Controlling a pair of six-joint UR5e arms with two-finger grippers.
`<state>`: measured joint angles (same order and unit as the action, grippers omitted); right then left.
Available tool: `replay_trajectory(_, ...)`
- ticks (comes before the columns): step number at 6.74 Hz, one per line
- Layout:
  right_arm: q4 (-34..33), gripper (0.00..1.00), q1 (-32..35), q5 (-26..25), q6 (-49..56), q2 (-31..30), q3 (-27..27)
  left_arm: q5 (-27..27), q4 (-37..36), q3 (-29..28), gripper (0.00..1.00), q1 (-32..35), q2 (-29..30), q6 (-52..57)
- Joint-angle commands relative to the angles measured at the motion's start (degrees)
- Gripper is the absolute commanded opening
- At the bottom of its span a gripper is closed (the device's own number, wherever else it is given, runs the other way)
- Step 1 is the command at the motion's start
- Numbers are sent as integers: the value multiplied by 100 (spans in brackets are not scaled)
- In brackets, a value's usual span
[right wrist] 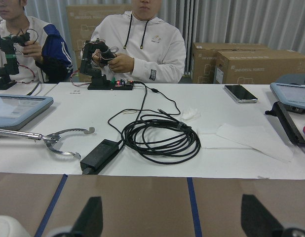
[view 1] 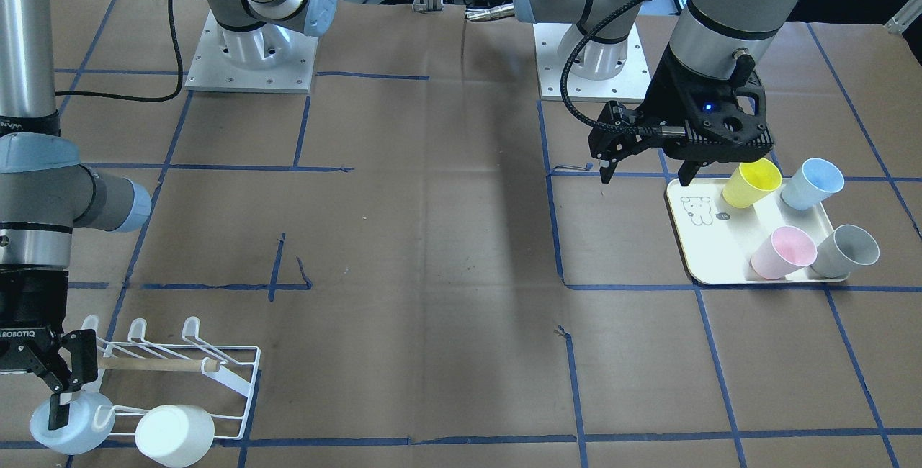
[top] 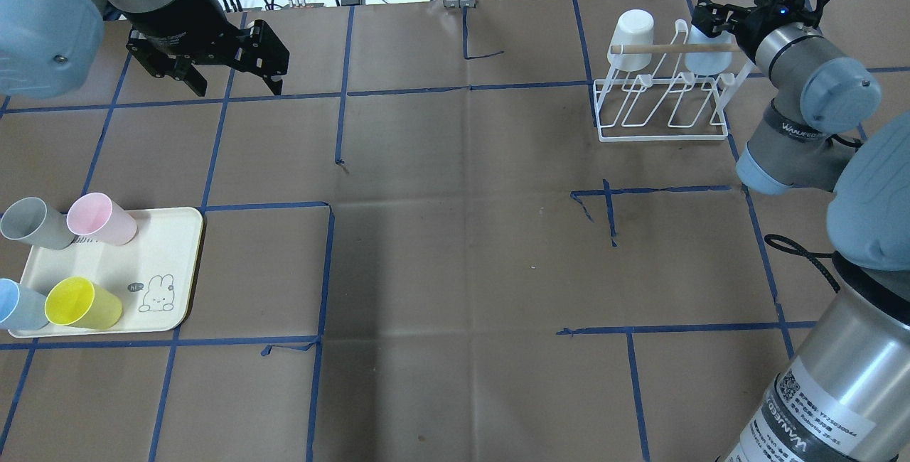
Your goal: Transfer IKEA cup to right arm and place on rack
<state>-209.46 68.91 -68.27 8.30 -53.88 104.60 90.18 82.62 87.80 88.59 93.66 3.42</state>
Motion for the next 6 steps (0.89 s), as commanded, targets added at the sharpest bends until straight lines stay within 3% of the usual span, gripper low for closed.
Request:
replay_trajectory(1, 332, 100, 8, -28, -30, -445, -62, 9, -9, 1, 100, 0, 12, 1)
replay_trajectory(3, 1446, 100, 78, -46, -22, -1253, -53, 0, -9, 1, 100, 0, 3, 1)
replay_trajectory(6, 4535, 100, 254, -64, 22, -2824, -19, 0, -9, 1, 100, 0, -5, 1)
